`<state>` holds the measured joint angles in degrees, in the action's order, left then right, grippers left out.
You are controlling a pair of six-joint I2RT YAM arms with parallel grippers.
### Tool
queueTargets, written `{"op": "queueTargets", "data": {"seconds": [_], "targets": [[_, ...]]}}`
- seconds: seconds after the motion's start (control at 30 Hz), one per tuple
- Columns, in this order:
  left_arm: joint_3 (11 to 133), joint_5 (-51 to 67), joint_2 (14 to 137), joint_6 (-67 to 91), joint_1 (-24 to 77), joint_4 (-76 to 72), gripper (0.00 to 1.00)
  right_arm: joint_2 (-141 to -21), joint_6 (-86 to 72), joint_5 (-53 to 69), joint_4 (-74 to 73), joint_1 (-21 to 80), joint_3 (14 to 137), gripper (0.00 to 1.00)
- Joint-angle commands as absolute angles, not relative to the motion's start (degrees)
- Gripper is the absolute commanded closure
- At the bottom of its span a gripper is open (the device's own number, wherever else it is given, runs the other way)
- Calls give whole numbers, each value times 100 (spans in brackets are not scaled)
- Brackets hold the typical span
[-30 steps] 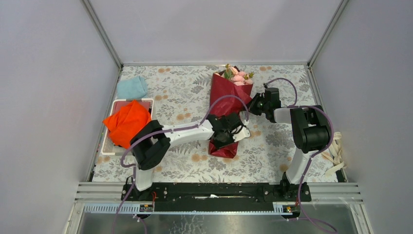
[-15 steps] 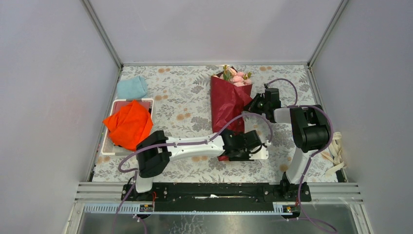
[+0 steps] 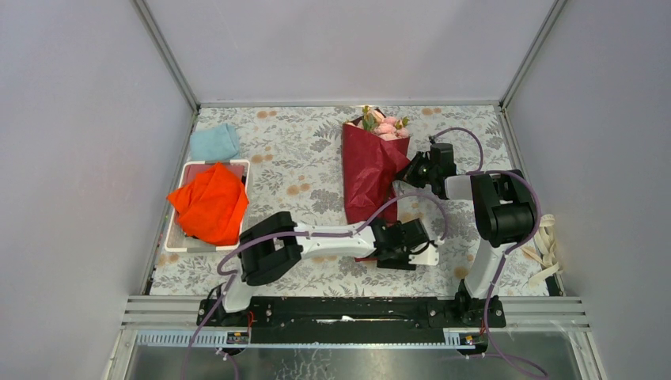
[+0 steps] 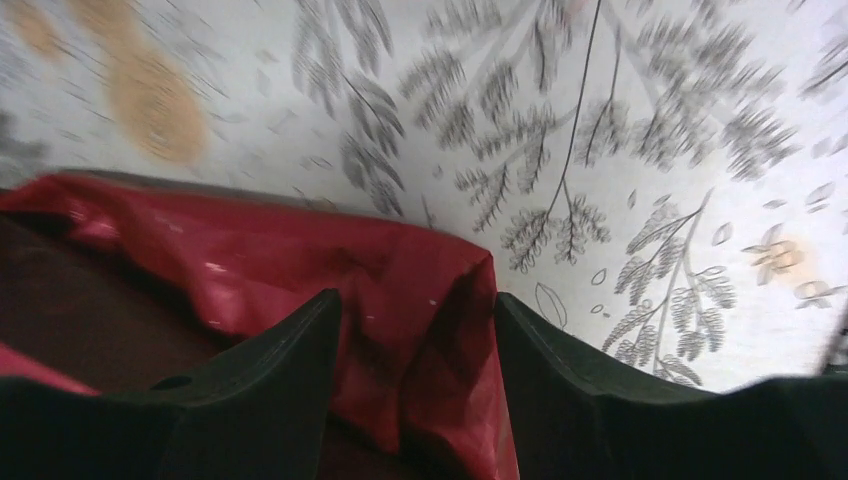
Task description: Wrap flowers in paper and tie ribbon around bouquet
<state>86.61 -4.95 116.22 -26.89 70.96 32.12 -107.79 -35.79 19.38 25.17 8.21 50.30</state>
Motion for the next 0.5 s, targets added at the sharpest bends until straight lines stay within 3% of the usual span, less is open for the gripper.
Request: {"op": "queueTargets", "data": {"seconds": [0.0,0.33,0.47], "targets": [[8169,-988,11681,-2920,7005,2534,36,-10722,-3366,1857,2493,785,5114,96],[6897,-246,11249,-2765,6770,2719,60,-10786,-2714,2343,1983,527,5699,96],[6743,43,10998,-2833,6647,2937,60,-10907,-2485,2354,1722,526,5877,97]]}}
